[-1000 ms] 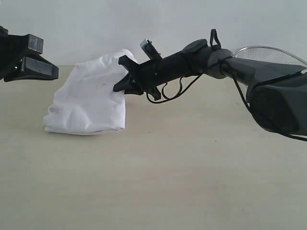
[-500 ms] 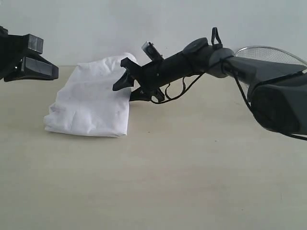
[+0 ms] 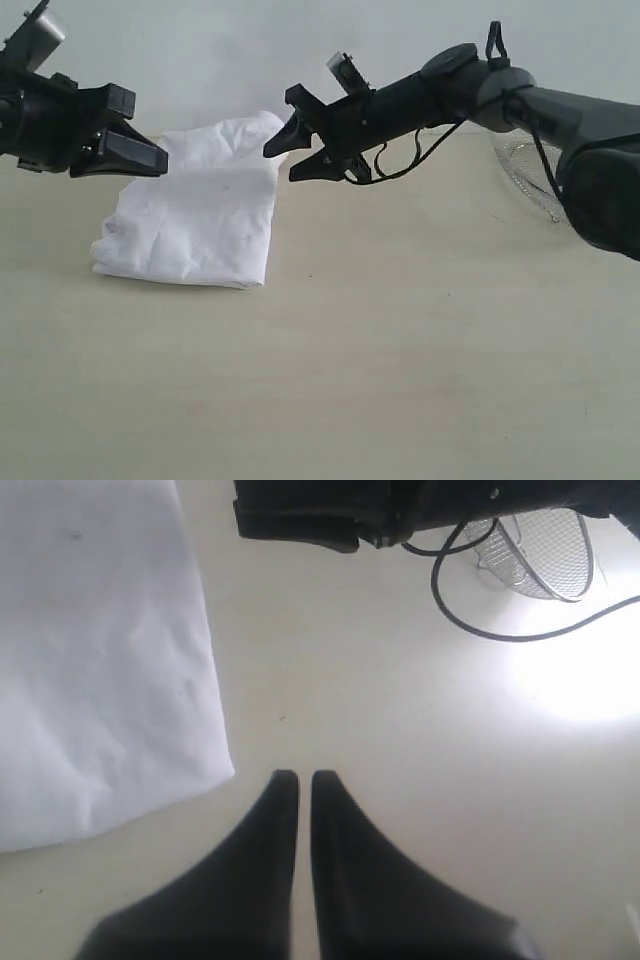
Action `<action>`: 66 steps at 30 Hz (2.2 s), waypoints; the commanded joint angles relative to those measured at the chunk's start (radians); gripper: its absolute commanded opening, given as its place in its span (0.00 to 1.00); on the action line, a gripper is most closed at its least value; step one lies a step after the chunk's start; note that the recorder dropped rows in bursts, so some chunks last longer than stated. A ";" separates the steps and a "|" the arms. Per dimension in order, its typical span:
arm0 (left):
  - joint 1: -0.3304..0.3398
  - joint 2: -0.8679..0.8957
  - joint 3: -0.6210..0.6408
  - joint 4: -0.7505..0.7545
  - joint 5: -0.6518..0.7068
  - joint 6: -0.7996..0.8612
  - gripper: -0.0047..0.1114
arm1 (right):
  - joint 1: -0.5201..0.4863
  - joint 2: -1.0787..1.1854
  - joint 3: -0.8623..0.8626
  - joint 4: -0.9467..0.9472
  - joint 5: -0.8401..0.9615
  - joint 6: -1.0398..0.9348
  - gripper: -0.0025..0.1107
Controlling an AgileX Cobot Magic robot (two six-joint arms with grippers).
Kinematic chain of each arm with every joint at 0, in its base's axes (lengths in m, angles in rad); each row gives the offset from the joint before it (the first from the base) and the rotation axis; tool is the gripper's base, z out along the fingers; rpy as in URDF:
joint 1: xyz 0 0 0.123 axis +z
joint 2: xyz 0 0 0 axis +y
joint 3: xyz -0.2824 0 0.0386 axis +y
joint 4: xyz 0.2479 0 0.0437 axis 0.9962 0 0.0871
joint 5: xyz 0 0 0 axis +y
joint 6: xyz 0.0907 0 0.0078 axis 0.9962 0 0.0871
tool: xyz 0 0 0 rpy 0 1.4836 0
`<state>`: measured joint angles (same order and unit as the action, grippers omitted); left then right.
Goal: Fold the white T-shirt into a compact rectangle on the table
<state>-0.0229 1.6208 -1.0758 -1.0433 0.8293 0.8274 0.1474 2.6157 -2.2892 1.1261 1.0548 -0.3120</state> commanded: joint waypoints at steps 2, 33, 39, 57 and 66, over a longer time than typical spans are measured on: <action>0.001 0.074 -0.074 -0.021 0.033 0.026 0.08 | -0.038 -0.016 -0.005 -0.030 0.052 -0.006 0.46; -0.048 0.524 -0.355 0.193 -0.079 -0.086 0.08 | -0.172 -0.400 -0.002 -0.427 0.166 0.096 0.02; -0.048 0.543 -0.355 0.251 -0.149 -0.129 0.08 | -0.172 -0.465 -0.002 -0.468 0.166 0.101 0.02; -0.031 0.543 -0.355 0.539 -0.190 -0.424 0.08 | -0.176 -0.556 0.142 -0.568 0.166 0.100 0.02; -0.018 0.508 -0.342 0.525 -0.179 -0.431 0.08 | -0.176 -0.601 0.155 -0.581 0.166 0.097 0.02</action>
<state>-0.0440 2.1599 -1.4251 -0.5182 0.6457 0.4046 -0.0233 2.0470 -2.1394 0.5597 1.2244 -0.2043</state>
